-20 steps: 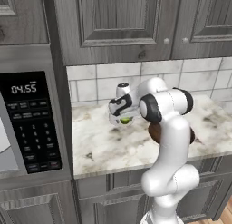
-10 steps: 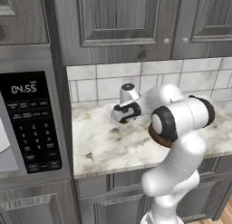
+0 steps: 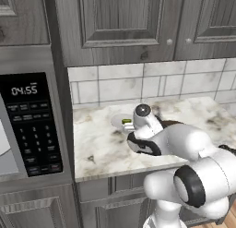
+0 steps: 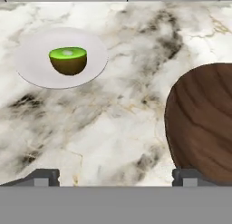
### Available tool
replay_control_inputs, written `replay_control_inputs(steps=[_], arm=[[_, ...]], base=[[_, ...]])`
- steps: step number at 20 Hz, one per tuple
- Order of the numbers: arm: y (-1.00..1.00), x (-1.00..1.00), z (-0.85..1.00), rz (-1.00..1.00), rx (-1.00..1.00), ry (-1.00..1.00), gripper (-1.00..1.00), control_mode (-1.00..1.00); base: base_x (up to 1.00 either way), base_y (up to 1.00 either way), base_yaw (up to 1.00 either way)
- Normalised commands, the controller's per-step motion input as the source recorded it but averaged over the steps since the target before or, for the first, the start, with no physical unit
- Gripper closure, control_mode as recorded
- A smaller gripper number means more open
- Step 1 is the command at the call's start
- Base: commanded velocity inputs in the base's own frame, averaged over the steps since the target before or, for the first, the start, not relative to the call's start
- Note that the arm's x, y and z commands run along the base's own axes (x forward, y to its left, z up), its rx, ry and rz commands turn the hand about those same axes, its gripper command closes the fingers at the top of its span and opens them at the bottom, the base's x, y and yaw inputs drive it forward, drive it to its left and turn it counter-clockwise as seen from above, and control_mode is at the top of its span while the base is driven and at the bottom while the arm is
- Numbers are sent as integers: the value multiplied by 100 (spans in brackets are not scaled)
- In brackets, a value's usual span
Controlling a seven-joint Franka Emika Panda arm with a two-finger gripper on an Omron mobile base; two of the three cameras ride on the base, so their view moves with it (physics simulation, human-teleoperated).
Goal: Remove the kiwi from the bowl and place it on the small plate. Then place the bowl with only the shrimp in the microwave, close the door, and press the start button to microwave the shrimp.
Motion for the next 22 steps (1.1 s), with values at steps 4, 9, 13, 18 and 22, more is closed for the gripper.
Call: replay_control_inputs(steps=[4, 9, 13, 18, 22], arm=[[-53, -92, 50, -21, -2, -7, -100, -100], [-42, -40, 5, -22, 0, 1, -100, -100], [-25, 0, -2, -4, 0, 20, -100, -100], [-6, 11, -26, 5, -3, 31, -100, -100], [2, 19, -24, 10, -10, 25, -100, -100]], base=[[0, 0, 0], [0, 0, 0], [0, 0, 0], [0, 0, 0], [0, 0, 0]])
